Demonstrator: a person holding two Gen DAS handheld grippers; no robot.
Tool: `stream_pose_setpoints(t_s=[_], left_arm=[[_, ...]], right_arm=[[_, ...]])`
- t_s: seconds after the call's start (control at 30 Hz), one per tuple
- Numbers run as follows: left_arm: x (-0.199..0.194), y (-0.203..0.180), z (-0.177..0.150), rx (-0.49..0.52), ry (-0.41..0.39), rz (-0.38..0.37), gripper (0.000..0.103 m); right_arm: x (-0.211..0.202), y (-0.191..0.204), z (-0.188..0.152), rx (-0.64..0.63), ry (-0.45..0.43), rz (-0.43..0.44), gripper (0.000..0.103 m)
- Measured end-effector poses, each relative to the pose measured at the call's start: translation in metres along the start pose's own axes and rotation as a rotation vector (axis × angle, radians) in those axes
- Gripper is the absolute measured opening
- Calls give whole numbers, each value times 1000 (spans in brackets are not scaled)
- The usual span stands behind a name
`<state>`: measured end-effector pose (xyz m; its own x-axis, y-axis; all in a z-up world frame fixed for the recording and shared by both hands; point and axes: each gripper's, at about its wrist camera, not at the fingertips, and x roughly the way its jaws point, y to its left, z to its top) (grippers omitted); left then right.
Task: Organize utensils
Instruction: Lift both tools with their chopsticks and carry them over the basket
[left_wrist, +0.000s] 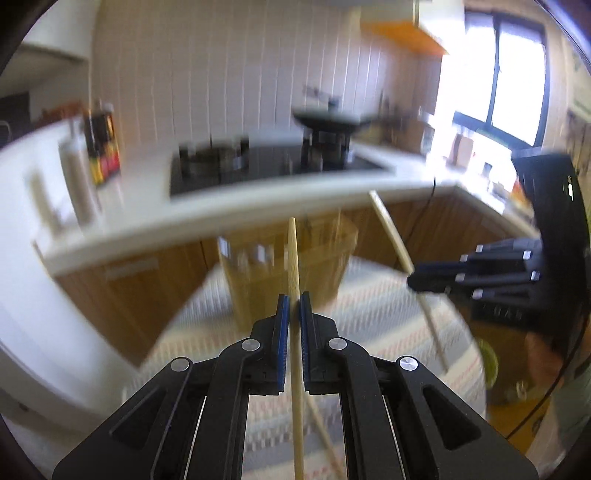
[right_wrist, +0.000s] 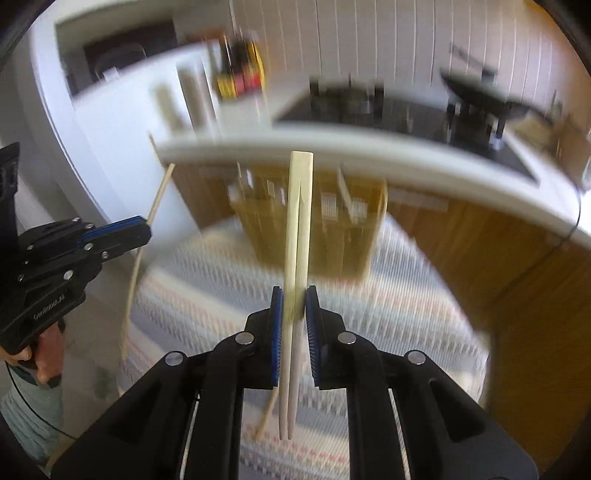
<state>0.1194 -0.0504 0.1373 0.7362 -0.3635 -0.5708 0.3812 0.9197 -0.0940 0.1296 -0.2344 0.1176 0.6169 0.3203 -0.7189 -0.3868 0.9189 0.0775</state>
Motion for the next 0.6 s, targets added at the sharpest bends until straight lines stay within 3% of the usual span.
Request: stream_pose_setpoints(t_s=[0.1, 0.3, 0.43, 0.5, 0.6], left_arm=[[-15, 2, 30, -20, -120, 5, 4], [-29, -1, 60, -61, -278, -4, 4], [-26, -5, 70, -75, -402, -17, 4], [-22, -4, 67, -94, -490, -58, 4], [-14, -1, 63, -122, -590, -101, 4]], right_arm=[[-23, 5, 24, -11, -128, -19, 10], [-44, 3, 54, 12, -330, -55, 10], [-48, -6, 73, 37, -468, -111, 10], [-45, -12, 78, 63, -540, -175, 11], [-27, -20, 83, 70, -593, -201, 11]])
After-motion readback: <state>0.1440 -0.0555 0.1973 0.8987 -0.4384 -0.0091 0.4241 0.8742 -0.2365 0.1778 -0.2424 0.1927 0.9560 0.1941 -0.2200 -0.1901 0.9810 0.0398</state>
